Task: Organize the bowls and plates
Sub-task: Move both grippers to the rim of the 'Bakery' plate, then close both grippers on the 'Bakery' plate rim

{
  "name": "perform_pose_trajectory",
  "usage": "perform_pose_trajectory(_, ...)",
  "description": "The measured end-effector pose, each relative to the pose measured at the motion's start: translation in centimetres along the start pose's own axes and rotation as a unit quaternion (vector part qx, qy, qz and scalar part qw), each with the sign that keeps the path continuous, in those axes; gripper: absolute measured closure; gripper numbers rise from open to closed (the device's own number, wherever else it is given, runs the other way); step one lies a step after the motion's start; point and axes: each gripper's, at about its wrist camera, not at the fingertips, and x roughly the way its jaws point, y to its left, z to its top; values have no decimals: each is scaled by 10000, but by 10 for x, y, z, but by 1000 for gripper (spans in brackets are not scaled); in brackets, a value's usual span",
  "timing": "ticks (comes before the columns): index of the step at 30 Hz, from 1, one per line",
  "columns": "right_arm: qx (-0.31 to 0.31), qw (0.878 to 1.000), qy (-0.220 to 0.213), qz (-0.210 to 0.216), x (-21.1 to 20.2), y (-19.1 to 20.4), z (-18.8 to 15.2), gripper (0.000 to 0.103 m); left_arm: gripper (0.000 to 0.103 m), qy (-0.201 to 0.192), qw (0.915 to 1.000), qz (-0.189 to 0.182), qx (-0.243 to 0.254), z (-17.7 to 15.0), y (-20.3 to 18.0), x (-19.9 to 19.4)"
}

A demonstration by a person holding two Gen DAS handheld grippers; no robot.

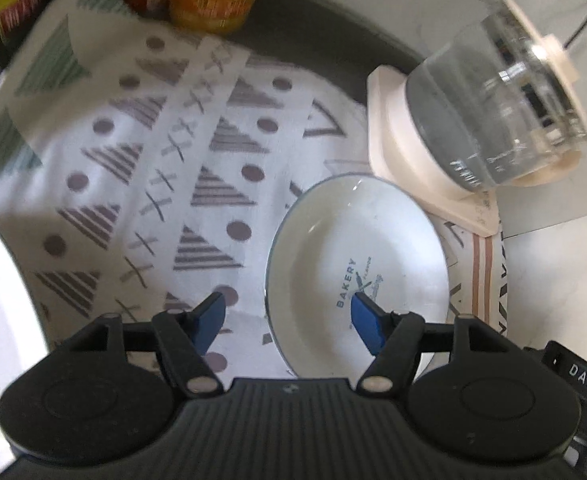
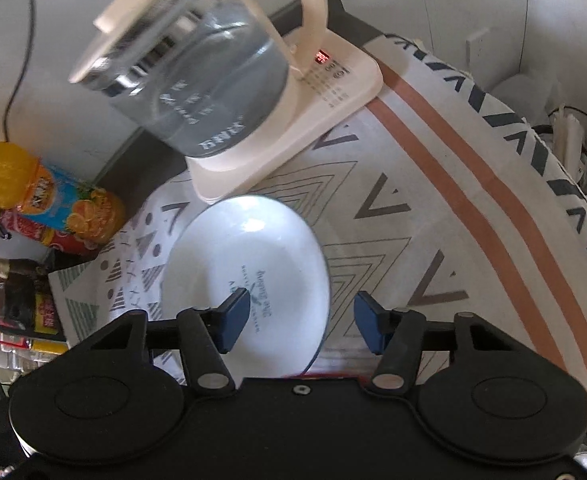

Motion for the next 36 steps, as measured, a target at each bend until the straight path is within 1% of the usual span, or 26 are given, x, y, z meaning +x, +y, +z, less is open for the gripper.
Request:
perform_pose_trajectory(2, 36, 9998, 196, -2, 10, -4, 7, 53, 38, 112, 9998, -11, -166, 1, 2, 9)
perform_pose_trajectory(3, 44, 9996, 283, 3, 14, -5, 10, 57, 40, 172, 9996, -5, -243, 1, 3, 14)
perform_pose_trajectory(6, 96, 9985, 533, -27, 29, -8, 17, 64, 48, 289, 9989, 63, -361, 1, 4, 24)
perform_pose_trajectory(7, 102, 9982, 584, -43, 32, -9, 18, 65, 49, 314, 9986, 39, -413, 1, 5, 26)
perform_pose_trajectory(9, 81, 9975, 692, -98, 39, -9, 22, 65, 55, 390, 9977, -29, -551, -1, 6, 29)
perform_pose_trajectory(11, 51, 9966, 810, -128, 45, -9, 23, 65, 60, 431, 9970, -22, -647, -3, 6, 33)
perform_pose_trajectory(13, 10, 9955, 937, -133, 52, -9, 26, 65, 62, 379, 9970, 7, -670, -4, 5, 34)
perform_pose_trajectory(15, 34, 9939, 1100, -105, 59, -10, 30, 65, 67, 366, 9968, 20, -717, -5, 4, 34)
perform_pose_trajectory(16, 23, 9931, 1173, -79, 63, -10, 31, 66, 69, 373, 9966, 21, -735, -4, 4, 34)
perform_pose_trajectory(18, -61, 9916, 1294, -46, 70, -9, 35, 75, 76, 400, 9958, -21, -820, -4, 6, 35)
perform_pose_trajectory(21, -59, 9892, 1465, 36, 78, -10, 41, 79, 82, 440, 9943, -70, -968, -3, 11, 35)
perform_pose_trajectory(26, -262, 9871, 1574, 125, 83, -5, 46, 80, 82, 424, 9940, -93, -1006, -3, 12, 36)
perform_pose_trajectory(28, -346, 9869, 1575, 114, 83, -4, 48, 81, 86, 347, 9935, -106, -1077, -3, 14, 35)
perform_pose_trajectory(30, -390, 9874, 1531, 107, 82, -4, 47, 87, 91, 306, 9942, -67, -1031, -3, 14, 34)
perform_pose_trajectory(32, -363, 9885, 1461, 169, 80, -7, 46, 88, 93, 277, 9944, -107, -1013, -3, 17, 30)
perform_pose_trajectory(36, -309, 9899, 1314, 438, 72, -6, 42, 94, 95, 83, 9952, -158, -967, 2, 22, 17)
